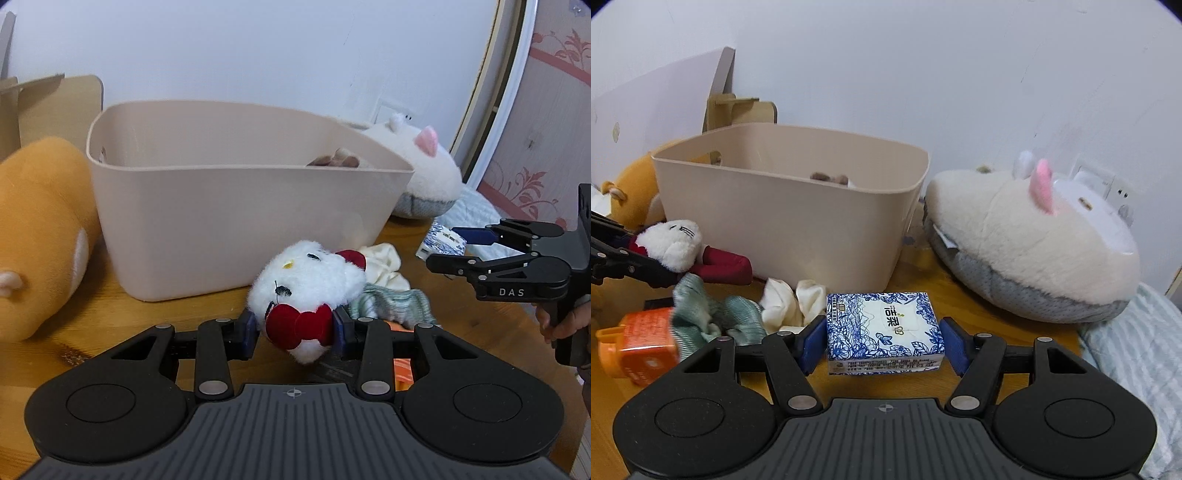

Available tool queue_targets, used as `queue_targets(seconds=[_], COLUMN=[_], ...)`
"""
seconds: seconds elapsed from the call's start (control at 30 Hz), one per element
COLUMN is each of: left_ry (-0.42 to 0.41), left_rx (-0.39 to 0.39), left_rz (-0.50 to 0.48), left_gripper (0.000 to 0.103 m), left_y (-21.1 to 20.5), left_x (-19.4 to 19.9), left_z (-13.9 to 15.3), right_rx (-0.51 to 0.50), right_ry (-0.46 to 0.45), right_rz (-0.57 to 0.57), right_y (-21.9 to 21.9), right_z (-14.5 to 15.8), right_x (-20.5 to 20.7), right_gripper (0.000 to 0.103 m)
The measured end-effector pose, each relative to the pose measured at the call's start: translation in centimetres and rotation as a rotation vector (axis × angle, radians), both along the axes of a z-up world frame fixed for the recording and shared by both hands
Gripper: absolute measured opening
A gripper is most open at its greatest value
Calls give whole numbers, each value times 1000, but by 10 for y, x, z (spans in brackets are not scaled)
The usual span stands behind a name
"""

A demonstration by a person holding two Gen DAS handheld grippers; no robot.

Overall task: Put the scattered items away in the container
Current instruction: 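Lift the tissue pack and Hello Kitty plush over the basket with both grippers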

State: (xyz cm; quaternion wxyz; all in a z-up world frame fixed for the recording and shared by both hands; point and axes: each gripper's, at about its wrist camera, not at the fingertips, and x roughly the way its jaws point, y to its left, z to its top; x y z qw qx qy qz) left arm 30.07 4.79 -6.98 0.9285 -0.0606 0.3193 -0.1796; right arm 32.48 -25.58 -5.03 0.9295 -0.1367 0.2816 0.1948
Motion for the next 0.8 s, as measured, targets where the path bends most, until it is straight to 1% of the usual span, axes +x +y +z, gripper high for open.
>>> queue_targets(seconds=[0.37,0.67,0.8], left_ry=[-73,-165,-195], left_rx=[-11,-13,9], left_rz=[17,28,42], left_gripper=[39,39,39], left_y=[3,5,5], left_x=[-32,-53,-51], left_z=[31,71,89], right_rx=[7,28,21], right_ry=[-82,-160,-188], right_rz=[3,8,20], right_y=[-2,2,6], right_z=[41,77,91], right_x=[-43,-66,-70], right_gripper=[62,62,62])
